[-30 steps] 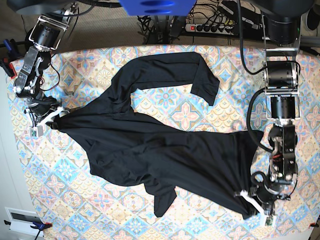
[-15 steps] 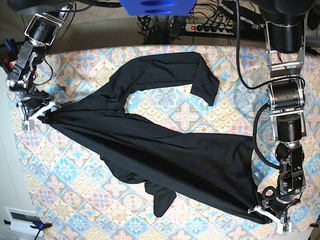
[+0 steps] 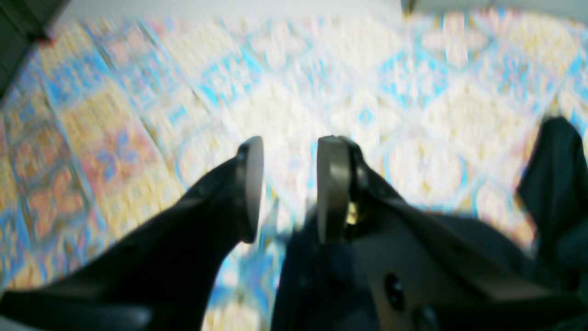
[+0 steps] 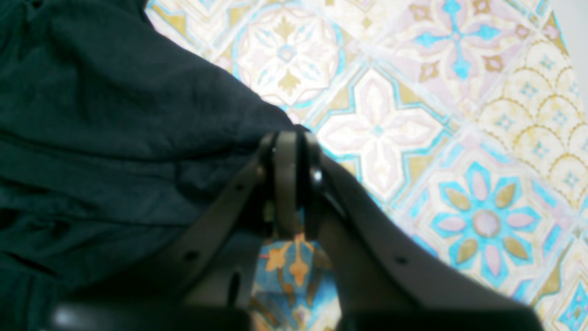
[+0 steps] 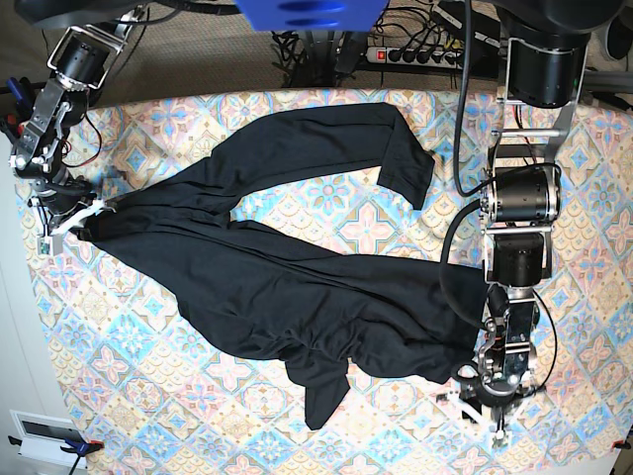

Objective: Layout the t-shirt on the table in an organized manner, then fold the t-shirt properly
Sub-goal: 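Release the hem with the left gripper and move it back toward the shirt body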

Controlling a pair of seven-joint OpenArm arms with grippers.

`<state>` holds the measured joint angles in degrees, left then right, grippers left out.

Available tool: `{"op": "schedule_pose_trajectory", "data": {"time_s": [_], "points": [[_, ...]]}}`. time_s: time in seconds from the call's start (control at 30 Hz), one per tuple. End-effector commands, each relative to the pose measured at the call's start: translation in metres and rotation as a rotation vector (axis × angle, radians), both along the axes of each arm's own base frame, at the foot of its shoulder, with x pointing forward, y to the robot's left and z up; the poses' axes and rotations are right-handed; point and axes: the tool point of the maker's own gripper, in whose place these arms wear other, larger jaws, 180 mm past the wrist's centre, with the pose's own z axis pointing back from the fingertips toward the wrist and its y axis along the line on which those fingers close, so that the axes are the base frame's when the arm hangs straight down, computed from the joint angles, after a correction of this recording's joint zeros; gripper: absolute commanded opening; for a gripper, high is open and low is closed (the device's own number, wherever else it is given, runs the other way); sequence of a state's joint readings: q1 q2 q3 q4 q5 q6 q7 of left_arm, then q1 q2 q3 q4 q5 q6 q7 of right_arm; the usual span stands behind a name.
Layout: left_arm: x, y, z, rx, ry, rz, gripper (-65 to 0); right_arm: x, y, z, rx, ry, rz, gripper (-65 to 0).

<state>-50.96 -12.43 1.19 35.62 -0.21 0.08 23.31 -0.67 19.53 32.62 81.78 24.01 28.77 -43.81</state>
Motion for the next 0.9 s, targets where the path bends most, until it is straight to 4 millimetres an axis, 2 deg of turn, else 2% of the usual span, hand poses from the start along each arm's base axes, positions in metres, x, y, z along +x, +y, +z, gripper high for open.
{"op": "schedule_pose_trajectory", "data": {"time_s": [0.0, 0.03, 0.1, 0.17, 0.23, 0.33, 0.4, 0.53, 0.6, 0.73, 0.8, 0.87], "points": [[0.008, 0.008, 0.032, 0.015, -0.069, 0.01, -44.2, 0.011, -0.005, 0.02, -0.024, -0.061, 0.011, -65.0], [-0.002, 0.006, 0.019, 0.012, -0.031, 0.008, -43.9, 0.012, -0.001, 0.019, -0.023, -0.056, 0.024, -65.0], [-0.018, 0.01, 0.013, 0.032, -0.007, 0.007, -44.1, 0.015, 0.01, 0.015, -0.022, -0.046, 0.058, -65.0], [-0.047, 0.02, -0.004, 0.067, 0.041, -0.009, -44.1, 0.017, 0.02, 0.011, -0.021, -0.035, 0.087, -65.0], [-0.074, 0.013, -0.019, 0.063, 0.081, -0.071, -44.1, 0.019, 0.026, 0.009, -0.02, -0.03, 0.104, -65.0], [-0.114, 0.021, -0.048, 0.043, 0.172, -0.1, -44.1, 0.019, 0.027, 0.009, -0.02, -0.029, 0.11, -65.0], [-0.133, 0.024, -0.069, 0.018, 0.215, -0.102, -43.8, 0.019, 0.028, 0.008, -0.018, -0.027, 0.109, -65.0], [-0.157, 0.027, -0.101, -0.031, 0.26, -0.097, -43.6, 0.018, 0.028, 0.005, -0.013, -0.021, 0.109, -65.0], [-0.162, 0.027, -0.112, -0.044, 0.275, -0.093, -43.6, 0.018, 0.029, 0.006, -0.014, -0.022, 0.109, -65.0], [-0.168, 0.016, -0.146, -0.097, 0.314, -0.07, -43.6, 0.018, 0.028, 0.005, -0.013, -0.021, 0.109, -65.0], [-0.164, 0.011, -0.152, -0.123, 0.311, -0.065, -43.9, 0.018, 0.028, 0.005, -0.013, -0.021, 0.109, -65.0], [-0.162, -0.003, -0.158, -0.154, 0.315, -0.075, -44.3, 0.017, 0.028, 0.005, -0.013, -0.02, 0.109, -65.0]]}}
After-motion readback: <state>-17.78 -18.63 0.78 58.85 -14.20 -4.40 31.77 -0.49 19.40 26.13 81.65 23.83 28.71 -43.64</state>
